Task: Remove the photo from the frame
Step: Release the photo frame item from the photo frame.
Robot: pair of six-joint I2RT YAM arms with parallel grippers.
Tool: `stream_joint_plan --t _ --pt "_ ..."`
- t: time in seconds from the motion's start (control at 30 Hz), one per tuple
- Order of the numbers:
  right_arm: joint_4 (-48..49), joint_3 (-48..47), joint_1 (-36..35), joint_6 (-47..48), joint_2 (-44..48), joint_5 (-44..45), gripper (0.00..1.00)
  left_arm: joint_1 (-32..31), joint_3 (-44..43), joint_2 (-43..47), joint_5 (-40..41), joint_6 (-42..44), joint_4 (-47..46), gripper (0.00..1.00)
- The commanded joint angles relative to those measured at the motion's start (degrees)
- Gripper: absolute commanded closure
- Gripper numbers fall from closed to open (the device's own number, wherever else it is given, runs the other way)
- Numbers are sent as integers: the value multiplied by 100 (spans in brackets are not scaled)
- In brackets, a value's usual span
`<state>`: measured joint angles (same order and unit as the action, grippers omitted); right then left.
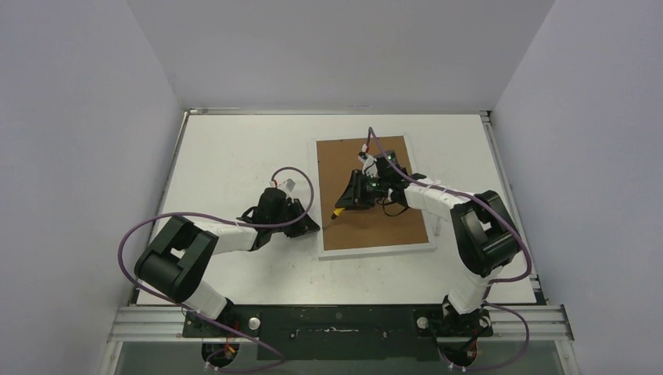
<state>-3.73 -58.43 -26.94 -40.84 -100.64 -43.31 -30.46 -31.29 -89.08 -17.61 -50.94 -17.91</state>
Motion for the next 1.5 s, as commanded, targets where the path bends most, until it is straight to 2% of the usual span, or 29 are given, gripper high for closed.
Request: stream_joint_plan --t 0.0,0.2,0.4,0.83,1.0,1.13,1.47 --pt "-503 -308 -749 9 396 238 95 -390 -205 -216 -226 -197 -474 89" --pt "-465 -219 -1223 -301 866 1070 95 -404 -220 -160 -159 -221 -411 89" --pt "-732 -695 -1615 -237 812 1654 95 -477 -224 -152 -209 -304 -502 89" --pt "-894 -1440 -2475 -442 500 2431 95 -523 -182 40 -190 -323 -409 90" --pt "-750 -1470 -2588 -512 481 2490 95 -515 -226 119 -148 -262 -257 90" --pt "-938 -1346 -2364 -411 699 2574 95 -478 -324 344 205 2 394 89" --pt "-926 -128 -545 -162 1874 1512 95 -43 -415 879 307 324 1064 86"
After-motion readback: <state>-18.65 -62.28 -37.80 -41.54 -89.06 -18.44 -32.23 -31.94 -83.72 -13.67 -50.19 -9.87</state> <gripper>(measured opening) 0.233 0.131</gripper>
